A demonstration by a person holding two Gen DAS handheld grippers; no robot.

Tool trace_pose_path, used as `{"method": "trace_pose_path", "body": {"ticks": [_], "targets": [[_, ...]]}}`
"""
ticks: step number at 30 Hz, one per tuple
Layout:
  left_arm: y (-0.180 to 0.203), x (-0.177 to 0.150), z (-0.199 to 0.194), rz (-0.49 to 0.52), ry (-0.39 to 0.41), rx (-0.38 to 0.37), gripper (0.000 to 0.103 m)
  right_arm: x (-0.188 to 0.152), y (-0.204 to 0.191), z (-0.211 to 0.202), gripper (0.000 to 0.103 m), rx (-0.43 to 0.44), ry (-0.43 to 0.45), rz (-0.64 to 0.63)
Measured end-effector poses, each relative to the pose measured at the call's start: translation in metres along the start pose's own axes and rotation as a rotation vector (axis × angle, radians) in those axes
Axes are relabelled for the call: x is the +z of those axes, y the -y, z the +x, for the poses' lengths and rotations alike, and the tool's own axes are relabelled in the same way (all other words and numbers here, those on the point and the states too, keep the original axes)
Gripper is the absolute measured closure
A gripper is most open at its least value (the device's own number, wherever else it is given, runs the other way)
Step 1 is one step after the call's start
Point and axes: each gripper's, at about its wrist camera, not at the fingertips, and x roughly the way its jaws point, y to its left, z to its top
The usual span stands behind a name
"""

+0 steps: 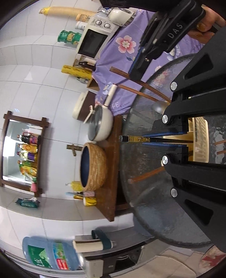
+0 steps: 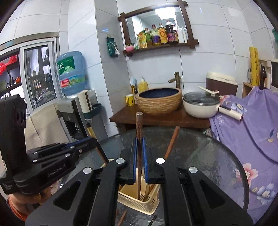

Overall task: Organize utensils
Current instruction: 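Lower both chopsticks into the holder and open both tools, then move both tools back down to the chopsticks on the table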

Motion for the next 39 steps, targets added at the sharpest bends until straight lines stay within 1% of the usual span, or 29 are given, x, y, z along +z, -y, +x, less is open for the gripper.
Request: {"method": "trace_pose_path", "body": {"ticks": [5,9,11,12,14,15,16,17,18,19,20,22,23,24,27,28,29,32,35,38,39], "targets": [[-0.006,-0.022,0.015,-0.008,-0.047,0.010,0.097,-0.018,0.007,0.013,0.096,-0.015,-0.026,0.012],[-0.007,-0.029,0.019,-0.004,-0.055,0.013,0.097,-0.024,0.009,0.013,0.096,-0.037,-0.012,0.002],[-0.008,-0.031,0.019,-0.009,-0.048,0.017,0.096,-0.026,0.010,0.012,0.096,-0.042,-0.005,0.004],[-0.008,-0.032,0.017,-0.006,-0.042,0.020,0.095,-0.027,0.012,0.012,0.096,-0.044,0.000,0.009],[-0.007,-0.033,0.014,-0.003,-0.030,0.024,0.083,-0.030,0.014,0.010,0.095,-0.048,0.002,0.015],[-0.007,-0.034,0.011,-0.004,-0.021,0.027,0.068,-0.032,0.014,0.008,0.091,-0.053,0.007,0.015],[-0.008,-0.037,0.005,-0.011,-0.004,0.028,0.052,-0.034,0.014,0.006,0.079,-0.059,0.013,0.012],[-0.008,-0.039,0.002,-0.019,0.008,0.028,0.046,-0.035,0.014,0.003,0.069,-0.063,0.018,0.010],[-0.009,-0.043,-0.003,-0.028,0.021,0.029,0.041,-0.038,0.013,-0.002,0.050,-0.073,0.035,0.007],[-0.009,-0.048,-0.006,-0.030,0.024,0.031,0.038,-0.041,0.012,-0.007,0.047,-0.082,0.053,0.003],[-0.010,-0.056,-0.009,-0.023,0.021,0.035,0.037,-0.046,0.009,-0.013,0.047,-0.095,0.064,-0.011],[-0.011,-0.070,-0.012,-0.017,0.007,0.057,0.032,-0.054,0.006,-0.019,0.047,-0.104,0.059,-0.027],[-0.013,-0.076,-0.013,-0.015,-0.002,0.065,0.031,-0.061,0.004,-0.023,0.047,-0.100,0.051,-0.032],[-0.015,-0.083,-0.013,-0.016,-0.013,0.073,0.030,-0.067,0.003,-0.024,0.046,-0.099,0.041,-0.036],[-0.026,-0.106,-0.014,-0.020,-0.052,0.093,0.021,-0.090,-0.002,-0.027,0.040,-0.120,-0.009,-0.061],[-0.029,-0.113,-0.013,-0.023,-0.070,0.105,0.020,-0.101,-0.004,-0.027,0.039,-0.128,-0.030,-0.072],[-0.032,-0.119,-0.012,-0.027,-0.089,0.113,0.020,-0.109,-0.005,-0.026,0.039,-0.135,-0.048,-0.079],[-0.038,-0.142,-0.007,-0.034,-0.162,0.116,0.020,-0.142,-0.007,-0.018,0.039,-0.158,-0.141,-0.095],[-0.041,-0.161,-0.005,-0.039,-0.197,0.140,0.020,-0.177,-0.001,-0.004,0.039,-0.144,-0.266,-0.045],[-0.043,-0.176,-0.003,-0.043,-0.226,0.150,0.022,-0.201,0.004,0.003,0.039,-0.152,-0.336,-0.003],[-0.042,-0.180,-0.002,-0.041,-0.239,0.147,0.026,-0.206,0.005,0.004,0.039,-0.154,-0.349,0.004]]}}
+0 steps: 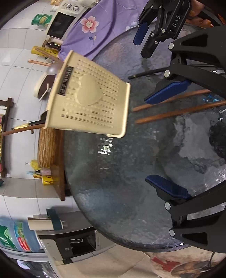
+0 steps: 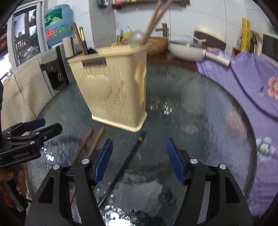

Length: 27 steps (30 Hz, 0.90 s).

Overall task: Organize utensils
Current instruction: 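Move both tools back down to the chopsticks on the table, then grasp a wooden chopstick with the left tool while the right tool grasps a black chopstick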

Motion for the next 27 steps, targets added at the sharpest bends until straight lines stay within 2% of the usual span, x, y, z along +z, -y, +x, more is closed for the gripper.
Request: {"method": "trace_pose_path", "body": {"ticks": [7,11,15,21,27], "targets": [[0.010,-0.020,0.012,0.007,-0.069,-0.028,0.048,-0.019,-0.003,0.015,0.039,0.007,-0.069,0.047],[0.019,-0.026,0.015,0.016,-0.093,-0.052,0.053,-0.023,-0.011,0.020,0.040,0.006,-0.095,0.040],[0.028,-0.027,0.019,0.033,-0.106,-0.063,0.057,-0.024,-0.017,0.027,0.048,0.007,-0.129,0.041],[0.037,-0.026,0.027,0.059,-0.117,-0.048,0.062,-0.022,-0.022,0.034,0.053,-0.016,-0.151,0.033],[0.041,-0.021,0.033,0.081,-0.123,-0.033,0.069,-0.011,-0.026,0.042,0.063,-0.039,-0.170,0.016]]}}
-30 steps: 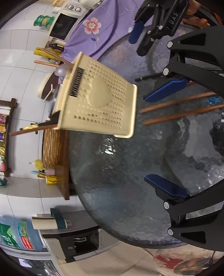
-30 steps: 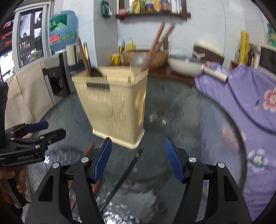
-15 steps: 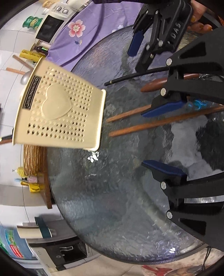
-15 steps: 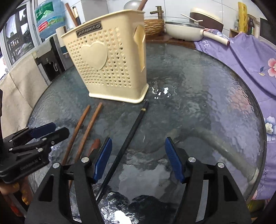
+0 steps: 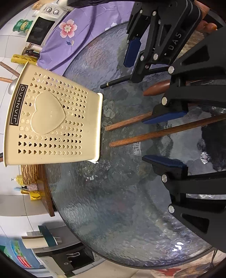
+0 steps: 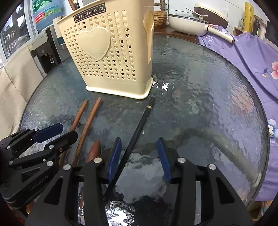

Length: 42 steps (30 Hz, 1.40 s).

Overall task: Organize utensils
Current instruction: 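Grasp a wooden chopstick with the left tool while the right tool grasps a black chopstick, then lift the wooden chopstick with the left tool while the right tool carries the black chopstick to the holder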

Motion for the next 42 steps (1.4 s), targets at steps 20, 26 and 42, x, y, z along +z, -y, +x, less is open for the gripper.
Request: {"method": "trace_pose_path", "body": {"ticks": [20,26,42], "targets": [[0.004,0.026,0.021,0.042,-0.004,0.088,0.093,0.035,0.006,0.023,0.090,-0.057,0.001,0.016],[0.005,0.027,0.023,0.044,-0.003,0.093,0.094,0.041,0.011,0.028,0.091,-0.039,0.008,0.046],[-0.012,0.036,0.028,-0.012,0.000,0.034,0.096,0.051,0.077,0.038,0.095,0.162,0.034,0.332]]}}
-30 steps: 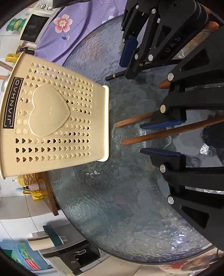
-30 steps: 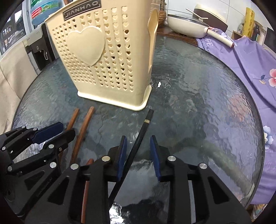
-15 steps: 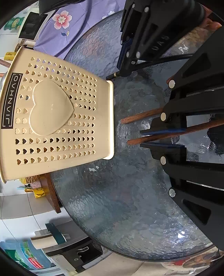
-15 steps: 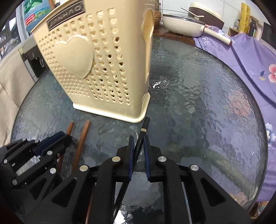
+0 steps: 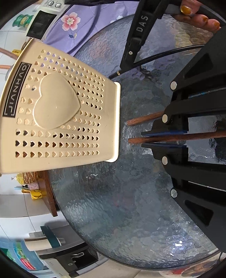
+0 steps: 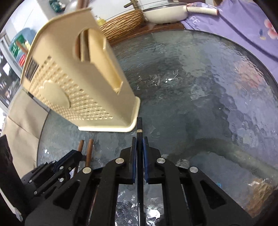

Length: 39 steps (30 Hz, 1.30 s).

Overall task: Organize utensils
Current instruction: 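Lift the wooden chopstick with the left tool while the right tool carries the black chopstick to the holder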

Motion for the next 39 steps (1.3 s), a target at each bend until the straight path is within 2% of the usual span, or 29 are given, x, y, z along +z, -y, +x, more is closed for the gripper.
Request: {"method": "trace_pose_path", "body": {"ticks": [11,12,24,32,39], "targets": [[-0.014,0.007,-0.014,-0.057,0.028,-0.046,0.096,0.000,0.017,-0.020,0.095,0.027,0.053,0.013],[-0.016,0.008,-0.016,-0.061,0.035,-0.053,0.096,-0.008,0.011,-0.028,0.095,0.033,0.062,0.008],[-0.022,0.023,-0.073,-0.105,0.165,-0.136,0.096,0.004,-0.017,-0.099,0.095,0.103,0.228,-0.094],[-0.015,0.023,-0.120,-0.083,0.252,-0.180,0.096,-0.002,-0.038,-0.148,0.095,0.114,0.333,-0.191],[-0.014,0.022,-0.154,-0.067,0.314,-0.207,0.096,-0.008,-0.051,-0.175,0.095,0.122,0.380,-0.250]]}}
